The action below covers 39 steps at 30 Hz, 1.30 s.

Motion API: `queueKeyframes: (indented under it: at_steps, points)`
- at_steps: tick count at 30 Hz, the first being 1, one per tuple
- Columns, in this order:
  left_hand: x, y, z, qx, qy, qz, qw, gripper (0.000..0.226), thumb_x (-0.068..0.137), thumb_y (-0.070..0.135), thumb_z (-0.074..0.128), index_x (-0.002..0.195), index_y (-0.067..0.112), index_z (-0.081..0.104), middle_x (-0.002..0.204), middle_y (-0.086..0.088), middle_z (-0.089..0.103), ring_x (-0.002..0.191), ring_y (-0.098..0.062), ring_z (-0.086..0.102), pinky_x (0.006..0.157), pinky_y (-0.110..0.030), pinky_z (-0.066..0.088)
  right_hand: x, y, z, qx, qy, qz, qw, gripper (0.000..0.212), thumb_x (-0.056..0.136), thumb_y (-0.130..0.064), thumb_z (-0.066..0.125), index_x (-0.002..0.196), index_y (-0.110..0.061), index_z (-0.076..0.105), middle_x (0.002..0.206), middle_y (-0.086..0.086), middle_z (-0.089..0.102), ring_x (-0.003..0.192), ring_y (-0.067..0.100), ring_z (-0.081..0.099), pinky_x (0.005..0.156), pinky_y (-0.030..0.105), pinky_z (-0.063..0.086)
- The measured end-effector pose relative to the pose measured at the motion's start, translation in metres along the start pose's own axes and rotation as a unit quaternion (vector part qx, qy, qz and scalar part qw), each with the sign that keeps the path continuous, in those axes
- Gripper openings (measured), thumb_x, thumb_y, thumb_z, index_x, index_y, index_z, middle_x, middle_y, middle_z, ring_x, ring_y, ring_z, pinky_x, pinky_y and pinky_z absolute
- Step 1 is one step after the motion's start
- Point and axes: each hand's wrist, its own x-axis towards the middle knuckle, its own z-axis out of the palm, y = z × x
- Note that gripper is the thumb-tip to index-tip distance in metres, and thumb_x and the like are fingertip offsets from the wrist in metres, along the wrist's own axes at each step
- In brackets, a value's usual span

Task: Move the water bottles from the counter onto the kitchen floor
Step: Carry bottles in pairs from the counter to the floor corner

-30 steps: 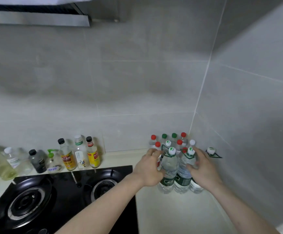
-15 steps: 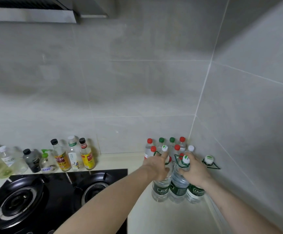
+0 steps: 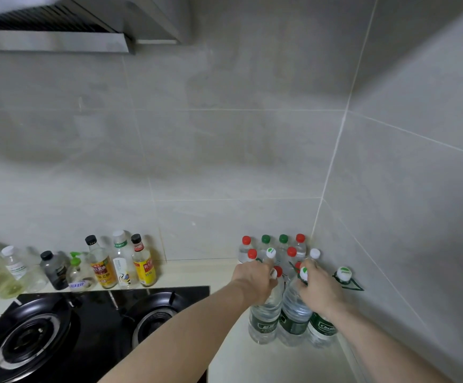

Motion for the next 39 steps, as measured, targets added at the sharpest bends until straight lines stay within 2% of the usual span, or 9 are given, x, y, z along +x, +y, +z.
queueKeyframes:
  at_steps: [5, 12, 16, 20, 23, 26, 31, 35, 39]
  points:
    - [-0.010, -0.001, -0.004, 0.004, 0.007, 0.000, 1.000, 0.043, 0.102, 0.046, 0.040, 0.135, 0.018, 0.044, 0.105, -0.009, 0.068, 0.095, -0.032, 0.065, 0.075, -0.040, 0.049, 0.002, -0.002, -0.008, -0.039, 0.009, -0.024, 0.999, 0.013, 0.097, -0.036, 0.053, 0.109, -0.030, 0.055, 0.114, 0.000, 0.068, 0.092, 0.025, 0.068, 0.070, 0.036, 0.054]
    - [-0.029, -0.005, -0.019, 0.063, 0.030, 0.021, 0.997, 0.031, 0.101, 0.040, 0.048, 0.114, 0.013, 0.055, 0.103, -0.010, 0.068, 0.093, -0.032, 0.064, 0.068, -0.038, 0.041, -0.002, -0.004, -0.016, -0.051, 0.021, -0.043, 0.998, 0.017, 0.097, -0.032, 0.057, 0.111, -0.033, 0.067, 0.111, -0.002, 0.073, 0.093, 0.024, 0.069, 0.070, 0.034, 0.055]
    - [-0.038, -0.007, -0.029, 0.053, 0.011, 0.006, 0.999, 0.029, 0.094, 0.033, 0.059, 0.117, 0.016, 0.052, 0.099, -0.007, 0.065, 0.093, -0.031, 0.063, 0.070, -0.036, 0.042, -0.004, -0.008, -0.023, -0.056, 0.030, -0.066, 0.996, 0.012, 0.096, -0.038, 0.064, 0.102, -0.031, 0.073, 0.093, -0.007, 0.075, 0.073, 0.014, 0.065, 0.061, 0.029, 0.051]
    - [-0.041, -0.012, -0.034, 0.082, -0.025, 0.036, 0.996, 0.053, 0.080, 0.012, 0.071, 0.125, 0.016, 0.043, 0.084, -0.002, 0.053, 0.081, -0.026, 0.055, 0.067, -0.037, 0.045, -0.003, -0.012, -0.032, -0.065, 0.026, -0.079, 0.994, 0.023, 0.093, -0.039, 0.069, 0.075, -0.026, 0.074, 0.076, -0.005, 0.066, 0.074, 0.015, 0.061, 0.060, 0.029, 0.047]
    - [-0.037, -0.020, -0.032, 0.140, -0.012, 0.067, 0.988, 0.053, 0.079, 0.000, 0.069, 0.126, 0.014, 0.049, 0.103, -0.008, 0.062, 0.099, -0.028, 0.059, 0.074, -0.040, 0.053, -0.001, -0.012, -0.039, -0.043, 0.021, -0.063, 0.997, 0.053, 0.096, -0.042, 0.064, 0.050, -0.017, 0.054, 0.062, -0.004, 0.055, 0.076, 0.020, 0.057, 0.073, 0.036, 0.052]
    - [-0.031, -0.027, -0.034, 0.207, 0.000, 0.080, 0.975, 0.050, 0.084, -0.001, 0.067, 0.130, 0.012, 0.052, 0.123, -0.010, 0.060, 0.115, -0.029, 0.051, 0.084, -0.041, 0.051, -0.006, -0.012, -0.041, 0.013, -0.040, -0.023, 0.999, 0.049, 0.102, -0.038, 0.052, 0.059, -0.016, 0.052, 0.062, -0.003, 0.055, 0.060, 0.014, 0.054, 0.056, 0.030, 0.041]
    - [-0.025, -0.026, -0.034, 0.313, -0.016, 0.102, 0.944, 0.054, 0.087, 0.011, 0.070, 0.138, 0.012, 0.052, 0.142, -0.010, 0.048, 0.129, -0.029, 0.041, 0.102, -0.041, 0.042, -0.012, -0.018, -0.042, 0.057, -0.094, -0.007, 0.994, 0.050, 0.102, -0.044, 0.050, 0.060, -0.020, 0.041, 0.059, 0.000, 0.047, 0.056, 0.016, 0.048, 0.056, 0.031, 0.037]
    - [-0.027, -0.019, -0.041, 0.281, -0.023, 0.112, 0.953, 0.019, 0.089, 0.032, 0.061, 0.099, 0.019, 0.069, 0.108, -0.004, 0.063, 0.111, -0.026, 0.049, 0.096, -0.039, 0.042, -0.018, -0.023, -0.052, 0.032, -0.126, -0.011, 0.991, 0.043, 0.100, -0.043, 0.052, 0.064, -0.019, 0.046, 0.064, 0.000, 0.050, 0.061, 0.016, 0.051, 0.057, 0.031, 0.037]
    - [-0.052, -0.026, -0.052, 0.084, -0.079, 0.025, 0.993, 0.021, 0.086, 0.028, 0.057, 0.069, 0.016, 0.057, 0.069, 0.001, 0.053, 0.081, -0.024, 0.055, 0.075, -0.032, 0.041, -0.025, -0.031, -0.054, 0.015, -0.126, -0.038, 0.991, 0.037, 0.092, -0.042, 0.054, 0.067, -0.018, 0.042, 0.065, 0.003, 0.044, 0.061, 0.019, 0.047, 0.060, 0.034, 0.034]
